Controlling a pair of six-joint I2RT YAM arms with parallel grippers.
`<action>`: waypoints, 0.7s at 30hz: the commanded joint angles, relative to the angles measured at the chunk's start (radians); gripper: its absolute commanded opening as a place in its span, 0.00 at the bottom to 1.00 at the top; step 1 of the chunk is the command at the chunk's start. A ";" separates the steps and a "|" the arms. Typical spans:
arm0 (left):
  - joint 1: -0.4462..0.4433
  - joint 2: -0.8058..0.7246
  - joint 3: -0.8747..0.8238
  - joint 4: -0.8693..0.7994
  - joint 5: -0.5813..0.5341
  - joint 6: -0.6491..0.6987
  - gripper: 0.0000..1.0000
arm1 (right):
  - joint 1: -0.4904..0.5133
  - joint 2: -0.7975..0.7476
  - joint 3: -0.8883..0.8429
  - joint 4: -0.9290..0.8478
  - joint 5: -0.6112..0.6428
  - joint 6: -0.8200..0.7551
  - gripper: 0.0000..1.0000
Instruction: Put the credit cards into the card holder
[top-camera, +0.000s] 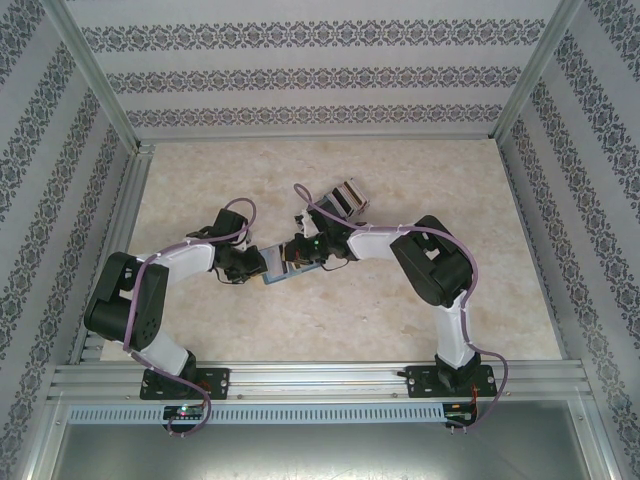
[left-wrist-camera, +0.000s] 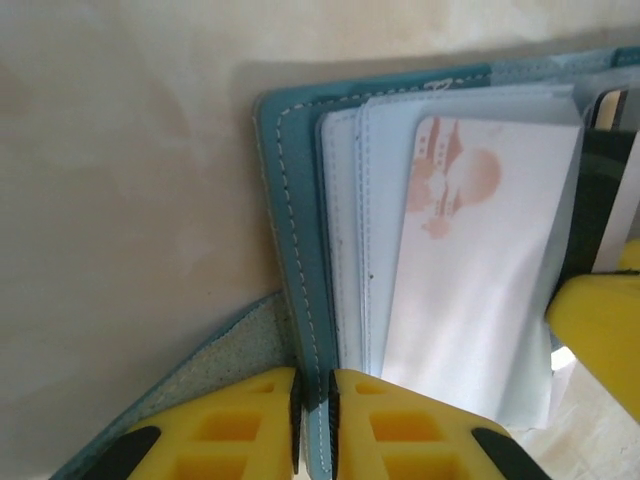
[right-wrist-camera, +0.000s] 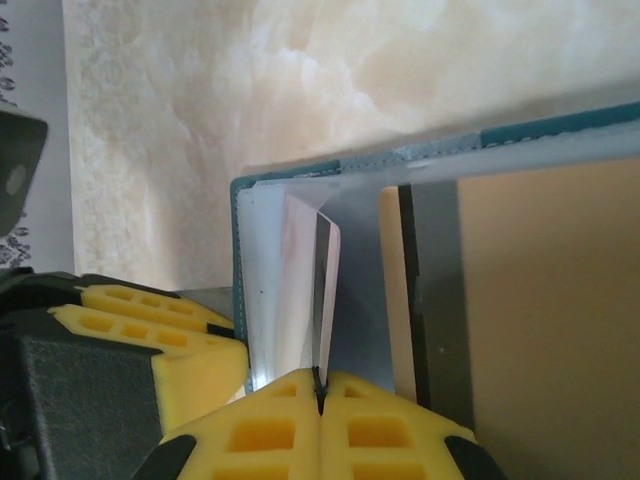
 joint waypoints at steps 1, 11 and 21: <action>0.010 0.004 0.045 -0.031 -0.022 0.036 0.17 | 0.002 -0.001 0.013 -0.142 -0.042 -0.085 0.06; 0.014 0.045 0.050 0.011 0.009 0.017 0.15 | 0.000 0.060 0.107 -0.197 -0.054 -0.111 0.07; 0.014 0.046 0.049 0.017 0.013 0.015 0.15 | 0.008 0.124 0.181 -0.254 -0.068 -0.138 0.10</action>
